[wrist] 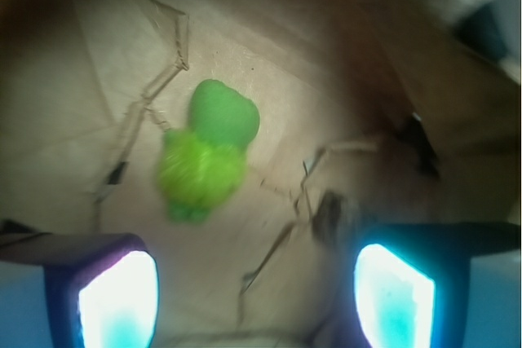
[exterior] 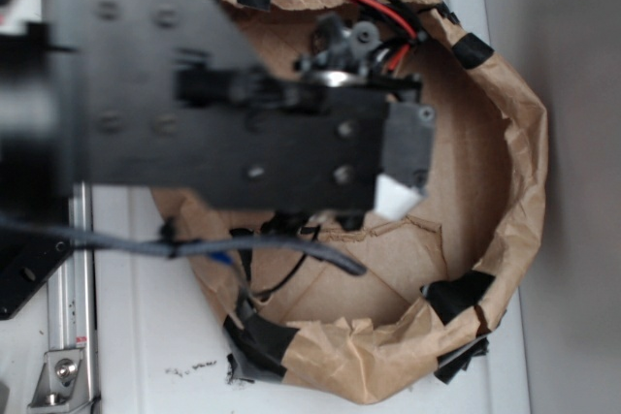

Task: Grab the rock.

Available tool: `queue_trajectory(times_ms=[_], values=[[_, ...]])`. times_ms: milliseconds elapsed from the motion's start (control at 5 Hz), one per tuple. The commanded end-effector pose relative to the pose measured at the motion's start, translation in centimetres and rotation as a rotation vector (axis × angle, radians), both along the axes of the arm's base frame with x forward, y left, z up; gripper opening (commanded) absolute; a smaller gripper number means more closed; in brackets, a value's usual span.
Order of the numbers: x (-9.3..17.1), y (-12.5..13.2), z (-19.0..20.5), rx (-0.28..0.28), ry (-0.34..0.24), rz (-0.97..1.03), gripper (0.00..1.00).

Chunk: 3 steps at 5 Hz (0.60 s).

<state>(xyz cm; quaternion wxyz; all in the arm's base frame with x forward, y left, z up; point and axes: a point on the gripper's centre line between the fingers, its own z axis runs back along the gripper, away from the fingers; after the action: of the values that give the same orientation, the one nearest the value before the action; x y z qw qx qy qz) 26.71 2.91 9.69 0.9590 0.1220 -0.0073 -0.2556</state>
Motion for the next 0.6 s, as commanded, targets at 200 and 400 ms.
queue_trajectory(times_ms=[200, 400], values=[[-1.5, 3.5, -2.8, -0.037, 0.008, -0.199, 1.00], [-1.5, 5.7, -2.9, -0.030, -0.004, -0.213, 1.00]])
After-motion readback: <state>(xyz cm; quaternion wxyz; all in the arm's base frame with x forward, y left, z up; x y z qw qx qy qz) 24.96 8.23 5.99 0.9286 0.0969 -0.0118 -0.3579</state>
